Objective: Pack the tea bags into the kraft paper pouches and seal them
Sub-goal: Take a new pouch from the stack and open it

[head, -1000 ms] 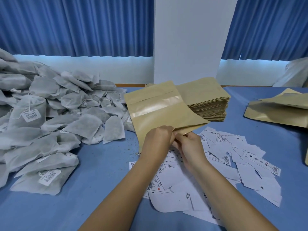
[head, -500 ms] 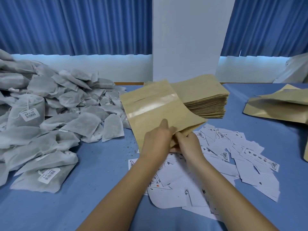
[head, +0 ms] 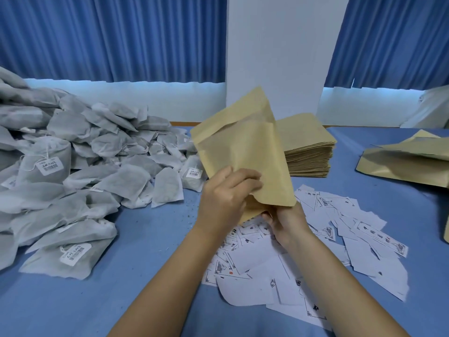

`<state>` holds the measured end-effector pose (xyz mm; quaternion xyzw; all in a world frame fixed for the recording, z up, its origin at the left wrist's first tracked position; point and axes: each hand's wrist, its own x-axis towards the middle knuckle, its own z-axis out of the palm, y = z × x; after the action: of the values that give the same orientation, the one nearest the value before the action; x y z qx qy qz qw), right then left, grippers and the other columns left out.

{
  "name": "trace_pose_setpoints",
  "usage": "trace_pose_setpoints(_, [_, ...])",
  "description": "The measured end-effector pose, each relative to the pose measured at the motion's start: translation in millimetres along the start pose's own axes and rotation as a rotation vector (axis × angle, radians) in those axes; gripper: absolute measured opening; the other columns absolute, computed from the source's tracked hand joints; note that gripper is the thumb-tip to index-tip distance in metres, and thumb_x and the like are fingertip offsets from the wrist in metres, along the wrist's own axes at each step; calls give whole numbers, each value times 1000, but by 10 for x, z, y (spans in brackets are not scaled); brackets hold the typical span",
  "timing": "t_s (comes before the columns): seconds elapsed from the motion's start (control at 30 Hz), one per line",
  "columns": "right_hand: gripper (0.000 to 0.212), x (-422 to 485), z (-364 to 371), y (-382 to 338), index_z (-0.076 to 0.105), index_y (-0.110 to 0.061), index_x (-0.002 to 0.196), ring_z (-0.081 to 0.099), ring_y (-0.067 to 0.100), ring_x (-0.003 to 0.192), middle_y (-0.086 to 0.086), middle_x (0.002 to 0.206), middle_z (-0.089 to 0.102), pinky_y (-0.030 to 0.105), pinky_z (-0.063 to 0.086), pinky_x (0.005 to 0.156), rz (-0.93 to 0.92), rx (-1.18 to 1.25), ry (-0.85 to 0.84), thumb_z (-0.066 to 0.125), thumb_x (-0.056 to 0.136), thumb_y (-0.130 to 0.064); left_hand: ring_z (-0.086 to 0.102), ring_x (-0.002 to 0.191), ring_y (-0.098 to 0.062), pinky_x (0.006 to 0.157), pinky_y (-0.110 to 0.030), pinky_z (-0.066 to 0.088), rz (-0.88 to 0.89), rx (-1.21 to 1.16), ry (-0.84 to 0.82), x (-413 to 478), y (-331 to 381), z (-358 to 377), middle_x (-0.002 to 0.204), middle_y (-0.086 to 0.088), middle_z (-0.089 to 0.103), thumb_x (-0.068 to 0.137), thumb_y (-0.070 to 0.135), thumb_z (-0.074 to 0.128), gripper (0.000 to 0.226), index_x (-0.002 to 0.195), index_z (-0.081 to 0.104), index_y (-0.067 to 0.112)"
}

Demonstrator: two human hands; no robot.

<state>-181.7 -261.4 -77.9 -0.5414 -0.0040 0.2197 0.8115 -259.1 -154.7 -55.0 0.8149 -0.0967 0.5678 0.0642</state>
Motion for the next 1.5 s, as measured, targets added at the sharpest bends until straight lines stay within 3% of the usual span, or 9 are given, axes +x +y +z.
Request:
trace_pose_setpoints(0.13, [37, 12, 58, -116, 57, -9, 83, 51, 9, 36, -1, 48, 62, 14, 37, 34, 17, 15, 16, 26, 91, 9, 60, 101, -12, 88, -24, 47, -189, -301, -328, -61, -254, -83, 131, 3, 56, 89, 16, 43, 38, 122, 63, 14])
trace_pose_setpoints(0.2, [37, 25, 113, -202, 56, -1, 80, 51, 9, 34, 3, 46, 61, 14, 36, 33, -38, -9, 30, 24, 86, 15, 56, 104, -8, 93, -23, 43, -435, -344, -214, -125, -436, -133, 134, 11, 49, 93, 33, 39, 41, 129, 55, 24])
trace_pose_setpoints(0.27, [33, 38, 197, -246, 57, 0, 76, 51, 10, 35, 8, 49, 61, 15, 37, 34, -102, -19, 45, 29, 85, 15, 46, 125, -24, 106, -39, 34, -660, 53, -148, -293, -777, -153, 142, 0, 46, 94, 39, 36, 42, 128, 57, 26])
trace_pose_setpoints(0.4, [33, 83, 371, -188, 59, -2, 73, 52, 11, 37, 5, 50, 61, 17, 39, 36, -163, -20, 60, 32, 85, 13, -5, 142, -47, 111, -66, 1, -1228, 615, -727, -593, -1138, -293, 155, -14, 20, 95, 49, 38, 42, 132, 50, 33])
trace_pose_setpoints(0.67, [30, 98, 336, -84, 60, 0, 68, 54, 13, 40, 6, 48, 62, 16, 44, 40, -162, -8, 34, 38, 88, 8, 45, 116, -31, 88, -35, 35, -921, 711, -975, -358, -628, 10, 123, -12, 52, 92, 49, 49, 45, 125, 44, 19])
trace_pose_setpoints(0.9, [30, 103, 264, -97, 57, 0, 73, 57, 11, 38, 4, 46, 63, 17, 45, 40, -130, 50, 72, 36, 93, 6, -11, 139, -54, 104, -73, 7, -1339, 558, -1012, -333, -723, -207, 156, -24, -16, 74, 85, 39, 106, 153, 3, 25])
trace_pose_setpoints(1.17, [28, 57, 310, -104, 58, 1, 73, 58, 12, 40, 7, 54, 64, 16, 46, 40, -109, 96, 86, 38, 92, 8, 19, 133, -45, 103, -47, 32, -1122, 406, -1121, -302, -501, 11, 147, -18, 20, 72, 66, 66, 89, 142, 33, 20])
trace_pose_setpoints(1.3, [29, 61, 308, -95, 61, 1, 75, 58, 12, 42, 6, 51, 65, 16, 47, 42, -136, 18, 72, 37, 90, 8, 35, 123, -36, 76, -37, 43, -1033, 523, -768, -187, -451, -88, 135, -12, 34, 90, 27, 62, 41, 126, 46, 16])
trace_pose_setpoints(1.5, [32, 83, 371, -76, 61, 0, 76, 58, 15, 43, 7, 52, 66, 18, 48, 44, -156, -32, 53, 32, 88, 6, 53, 97, -30, 66, -33, 42, -965, 353, -297, 147, -409, -462, 110, -12, 58, 80, 22, 63, 25, 103, 59, 14])
